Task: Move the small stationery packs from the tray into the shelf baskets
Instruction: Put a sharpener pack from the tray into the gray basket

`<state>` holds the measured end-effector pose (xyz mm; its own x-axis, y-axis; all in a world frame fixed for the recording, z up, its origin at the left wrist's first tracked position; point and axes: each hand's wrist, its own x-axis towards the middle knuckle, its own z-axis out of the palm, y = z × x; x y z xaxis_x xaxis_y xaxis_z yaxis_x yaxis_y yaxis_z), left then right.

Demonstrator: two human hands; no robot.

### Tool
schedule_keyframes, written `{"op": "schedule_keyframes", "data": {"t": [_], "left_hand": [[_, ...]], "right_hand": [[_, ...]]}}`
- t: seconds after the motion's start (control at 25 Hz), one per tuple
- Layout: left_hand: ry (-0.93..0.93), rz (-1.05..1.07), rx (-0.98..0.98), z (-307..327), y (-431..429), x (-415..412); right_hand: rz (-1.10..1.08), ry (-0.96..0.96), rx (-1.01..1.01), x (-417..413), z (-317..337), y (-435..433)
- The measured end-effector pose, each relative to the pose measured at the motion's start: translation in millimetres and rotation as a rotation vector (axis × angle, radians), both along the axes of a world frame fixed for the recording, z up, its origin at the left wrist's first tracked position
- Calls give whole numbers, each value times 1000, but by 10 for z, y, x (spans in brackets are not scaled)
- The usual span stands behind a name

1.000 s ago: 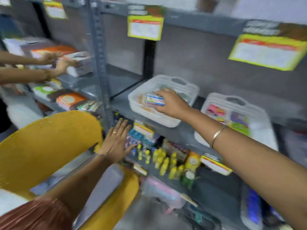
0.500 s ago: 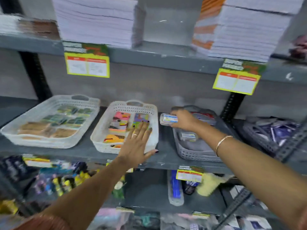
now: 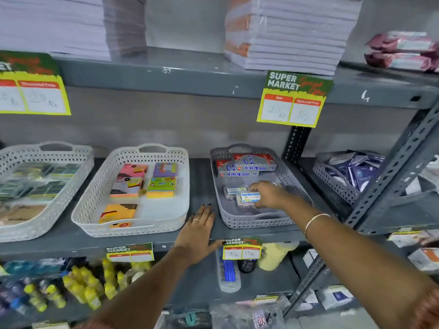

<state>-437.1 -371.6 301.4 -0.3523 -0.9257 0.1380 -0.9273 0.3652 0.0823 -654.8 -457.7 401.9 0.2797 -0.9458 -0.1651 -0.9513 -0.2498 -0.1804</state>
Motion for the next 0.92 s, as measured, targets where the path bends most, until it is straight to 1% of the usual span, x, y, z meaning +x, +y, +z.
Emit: {"op": "schedule_keyframes", "data": {"t": [0.16,0.36,0.52,0.68,0.92], "left_hand": [[-64,20,25,-124,-58,42],[-58,17,15,-147,-70,53],[-64,18,3,-151,-73,55],[-66,19,-9,-144,-73,49],[-108,35,26,-131,-66,34]], "right_hand": [[56,11,76,51,-171,-78],[82,58,99,118,-317,-155],[93,46,112,117,-333,-181],[156,45,127,106,-320,-176],[141,31,137,117,-290,-117]]}}
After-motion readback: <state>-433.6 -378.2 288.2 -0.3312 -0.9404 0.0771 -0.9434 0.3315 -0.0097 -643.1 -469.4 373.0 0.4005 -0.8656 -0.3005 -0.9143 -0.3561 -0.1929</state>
